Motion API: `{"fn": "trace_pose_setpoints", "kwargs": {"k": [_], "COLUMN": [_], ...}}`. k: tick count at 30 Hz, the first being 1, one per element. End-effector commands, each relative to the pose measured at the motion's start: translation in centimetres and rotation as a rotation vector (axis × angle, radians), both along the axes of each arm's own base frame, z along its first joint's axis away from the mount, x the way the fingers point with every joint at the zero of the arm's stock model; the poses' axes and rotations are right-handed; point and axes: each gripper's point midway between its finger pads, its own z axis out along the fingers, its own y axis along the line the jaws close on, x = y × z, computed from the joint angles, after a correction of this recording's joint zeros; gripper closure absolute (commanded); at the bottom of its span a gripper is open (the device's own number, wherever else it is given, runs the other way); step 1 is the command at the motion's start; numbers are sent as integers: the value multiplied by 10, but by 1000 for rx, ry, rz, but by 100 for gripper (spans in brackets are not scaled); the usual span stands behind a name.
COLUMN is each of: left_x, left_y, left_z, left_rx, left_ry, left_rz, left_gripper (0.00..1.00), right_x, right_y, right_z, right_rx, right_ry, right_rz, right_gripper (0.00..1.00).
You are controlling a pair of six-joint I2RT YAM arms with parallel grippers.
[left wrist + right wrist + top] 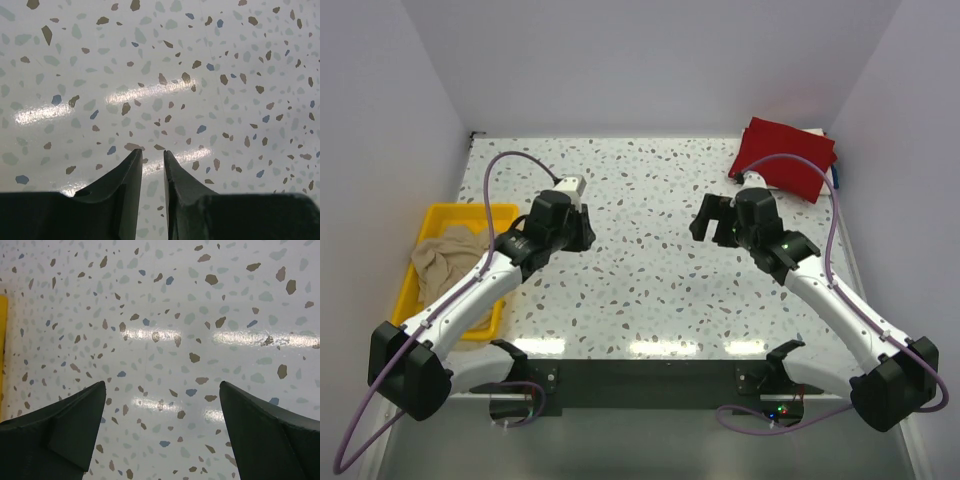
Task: Fold and stack the t-shirts
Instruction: Grab the tshirt from the pile
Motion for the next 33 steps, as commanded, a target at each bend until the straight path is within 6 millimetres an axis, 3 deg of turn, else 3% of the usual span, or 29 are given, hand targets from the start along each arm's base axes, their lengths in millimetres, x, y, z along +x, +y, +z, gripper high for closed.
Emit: {"fn": "trace_pose_setpoints", "kwargs": {"k": [1,7,10,12,15,16,18,19,21,24,28,33], "left_x": [10,19,26,28,27,25,17,9,-6,-26,-41,-51], "left_y": [6,22,45,70,133,165,198,225,259,289,311,322], "left_z": [15,26,34,37,35,34,27,25,9,-18,-49,-91], "left_rx": [-12,32,54,78,111,116,139,160,178,178,200,206], "left_ry": [-53,-61,-49,-24,19,34,49,57,106,188,266,397], "left_rz": [59,160,281,396,619,724,841,937,1071,1200,1328,1435], "left_gripper": [71,68,64,60,50,48,40,36,32,30,31,34], "right_x": [-1,-9,-14,-15,-19,-20,-22,-23,-27,-28,-32,-32], "right_y": [2,5,7,8,8,8,8,9,16,20,27,30], "right_z": [10,15,12,13,16,17,13,12,11,10,5,0], "right_rx": [-14,7,13,9,6,10,16,24,49,63,86,89], "right_ry": [-16,-8,13,18,26,23,25,22,36,50,68,91], "right_rz": [35,65,84,95,107,109,114,113,151,170,199,209], "right_gripper": [1,1,1,1,1,1,1,1,1,1,1,1]}}
